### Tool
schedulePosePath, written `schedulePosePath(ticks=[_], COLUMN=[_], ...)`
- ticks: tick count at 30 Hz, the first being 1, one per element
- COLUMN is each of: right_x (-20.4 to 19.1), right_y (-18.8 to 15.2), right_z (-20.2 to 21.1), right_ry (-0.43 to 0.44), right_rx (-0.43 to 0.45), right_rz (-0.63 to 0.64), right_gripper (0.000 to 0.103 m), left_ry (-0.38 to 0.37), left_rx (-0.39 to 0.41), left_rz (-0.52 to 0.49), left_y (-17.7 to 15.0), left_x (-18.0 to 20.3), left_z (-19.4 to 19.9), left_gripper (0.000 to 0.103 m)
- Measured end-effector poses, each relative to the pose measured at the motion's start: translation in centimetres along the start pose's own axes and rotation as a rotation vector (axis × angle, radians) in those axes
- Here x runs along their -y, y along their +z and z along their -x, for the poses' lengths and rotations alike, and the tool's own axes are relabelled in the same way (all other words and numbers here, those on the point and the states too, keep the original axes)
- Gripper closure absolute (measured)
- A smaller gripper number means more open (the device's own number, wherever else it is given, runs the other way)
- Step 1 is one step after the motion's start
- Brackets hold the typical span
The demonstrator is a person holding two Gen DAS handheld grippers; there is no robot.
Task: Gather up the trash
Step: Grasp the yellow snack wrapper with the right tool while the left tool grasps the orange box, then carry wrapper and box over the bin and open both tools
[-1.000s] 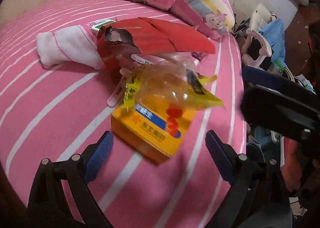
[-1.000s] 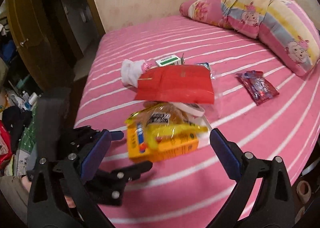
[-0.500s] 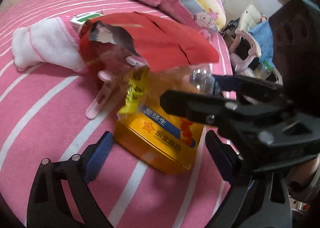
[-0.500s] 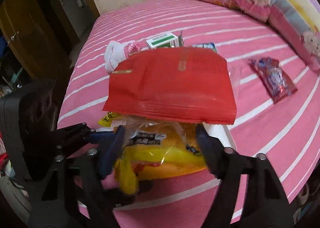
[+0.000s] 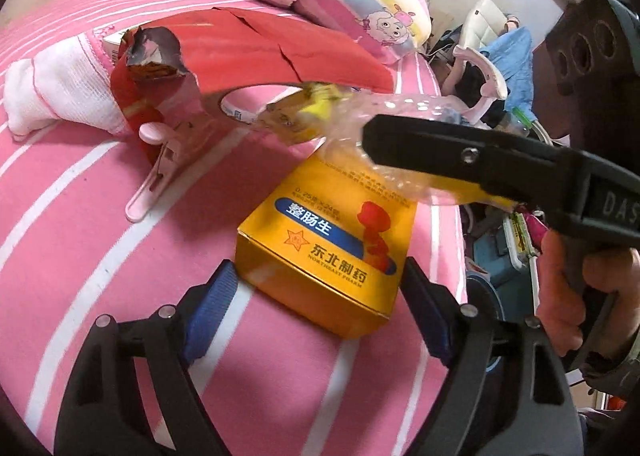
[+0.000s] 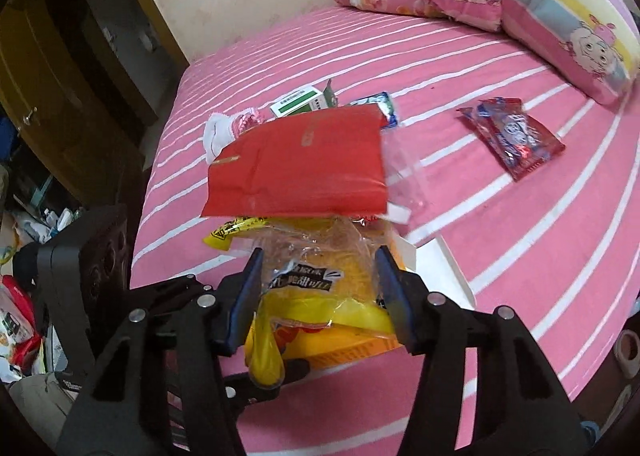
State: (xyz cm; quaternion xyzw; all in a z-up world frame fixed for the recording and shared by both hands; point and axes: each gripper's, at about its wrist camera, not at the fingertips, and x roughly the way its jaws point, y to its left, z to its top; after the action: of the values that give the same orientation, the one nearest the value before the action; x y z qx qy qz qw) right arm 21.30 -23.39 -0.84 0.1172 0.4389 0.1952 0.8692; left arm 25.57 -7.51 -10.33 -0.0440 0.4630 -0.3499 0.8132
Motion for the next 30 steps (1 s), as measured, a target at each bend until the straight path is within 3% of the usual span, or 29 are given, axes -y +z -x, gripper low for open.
schedulePosePath(ticks=[9,30], right_x=[-0.3,-5.3], right_y=[-1.5,-2.9], right_z=[3.6,13.0], right_ry=[0.037,0.113], right_rx=[0.034,0.153], right_rz=[-0.043,0.004], right_gripper=[0.047,0.047], left_ry=[-0.015,-0.012], left_rx=[0.009,0.154], left_rz=[0.027,0.173], left_y=[-1.6,-7.3], left_x=[1.7,4.2], left_z=[2.2,10.5], left_gripper=[0.027,0.029])
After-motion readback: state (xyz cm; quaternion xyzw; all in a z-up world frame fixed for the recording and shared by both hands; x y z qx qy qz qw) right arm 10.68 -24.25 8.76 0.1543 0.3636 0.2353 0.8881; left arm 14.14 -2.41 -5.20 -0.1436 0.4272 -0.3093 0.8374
